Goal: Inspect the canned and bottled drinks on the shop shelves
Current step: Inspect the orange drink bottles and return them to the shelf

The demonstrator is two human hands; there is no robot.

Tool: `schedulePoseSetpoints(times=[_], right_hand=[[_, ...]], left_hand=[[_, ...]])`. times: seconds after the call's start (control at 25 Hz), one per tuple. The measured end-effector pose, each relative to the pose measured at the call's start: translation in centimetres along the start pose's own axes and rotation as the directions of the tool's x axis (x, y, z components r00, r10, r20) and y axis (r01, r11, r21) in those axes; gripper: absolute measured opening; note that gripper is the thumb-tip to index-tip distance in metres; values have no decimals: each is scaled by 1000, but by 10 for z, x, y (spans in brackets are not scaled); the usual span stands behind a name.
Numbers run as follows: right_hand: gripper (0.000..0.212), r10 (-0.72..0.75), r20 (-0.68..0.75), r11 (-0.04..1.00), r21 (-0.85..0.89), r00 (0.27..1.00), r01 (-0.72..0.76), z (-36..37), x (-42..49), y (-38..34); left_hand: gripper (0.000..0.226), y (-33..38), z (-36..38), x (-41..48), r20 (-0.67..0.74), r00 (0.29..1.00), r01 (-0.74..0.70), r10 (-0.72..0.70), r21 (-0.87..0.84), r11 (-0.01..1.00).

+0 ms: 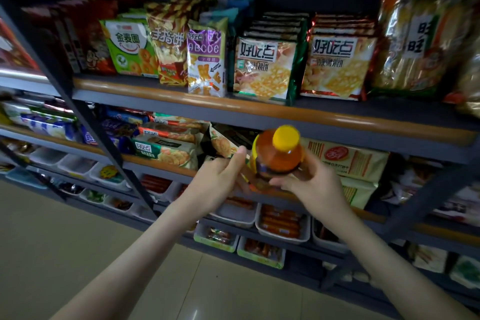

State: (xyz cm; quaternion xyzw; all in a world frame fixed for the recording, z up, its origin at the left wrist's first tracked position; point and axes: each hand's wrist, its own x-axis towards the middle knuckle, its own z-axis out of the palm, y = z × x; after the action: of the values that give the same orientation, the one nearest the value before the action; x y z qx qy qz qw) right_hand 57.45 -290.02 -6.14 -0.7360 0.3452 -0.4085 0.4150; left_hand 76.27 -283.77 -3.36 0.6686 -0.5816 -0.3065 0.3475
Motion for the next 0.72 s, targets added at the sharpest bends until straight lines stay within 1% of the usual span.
schedulePoseSetpoints(times=[0.04,0.08,0.12,0.16,0.2,0.24,0.32,0.36,0.4,0.44,0.48,0.52,0.56,0.6,0.64,0.68,0.72], right_hand=[[49,68,-22,991,119,997,-65,-5,4,-5],[42,108,-11,963,249,994,-102,-11,8,-7],[41,127,9,923,365,992,-122,-17,13,-11],[46,119,28,893,435,993,-119,-22,16,-16],[56,87,38,878,469,996,-94,-27,18,-20],[66,45,29,882,469,999,-53,-33,19,-26],[86,-12,-5,915,403,1000,13,-41,23,-34],[95,-55,-25,946,317,998,60,-48,25,-38],[102,-112,-36,975,189,993,116,-54,26,-45],[105,-151,-53,985,71,987,155,-60,28,-53],[105,-181,-81,983,-1,980,181,-67,30,-64],[103,-216,-116,976,-12,970,216,-76,34,-74],[102,-271,-145,962,-13,951,272,-85,38,-85],[102,-337,-180,940,-14,924,340,-96,44,-97],[104,-399,-221,916,-39,890,400,-108,50,-110],[105,-467,-268,883,-90,843,461,-119,55,-125],[102,-562,-315,826,-174,765,536,-130,60,-140]], left_hand=[[62,0,-3,3,-29,994,-107,108,44,993],[52,1,-6,8,-4,983,-185,186,92,979],[53,6,-7,12,73,968,-244,238,89,966],[62,11,-5,16,134,957,-265,258,34,964],[68,18,-2,19,149,952,-265,268,-43,963],[70,26,0,23,131,949,-272,286,-112,956],[65,40,3,30,43,953,-288,300,-180,941],[62,47,5,33,2,953,-298,303,-175,938],[60,58,6,35,-37,945,-326,324,-154,933],[62,69,6,39,-71,933,-360,354,-106,927],[67,83,5,43,-99,915,-398,391,-67,915],[74,98,2,47,-114,893,-442,435,-54,895],[78,112,-3,53,-119,857,-509,501,-60,858],[77,128,-11,59,-96,809,-587,580,-84,805],[71,143,-21,66,-62,753,-657,655,-133,742],[64,157,-32,74,-32,700,-704,713,-194,683],[57,172,-45,82,-37,635,-759,772,-216,614]])
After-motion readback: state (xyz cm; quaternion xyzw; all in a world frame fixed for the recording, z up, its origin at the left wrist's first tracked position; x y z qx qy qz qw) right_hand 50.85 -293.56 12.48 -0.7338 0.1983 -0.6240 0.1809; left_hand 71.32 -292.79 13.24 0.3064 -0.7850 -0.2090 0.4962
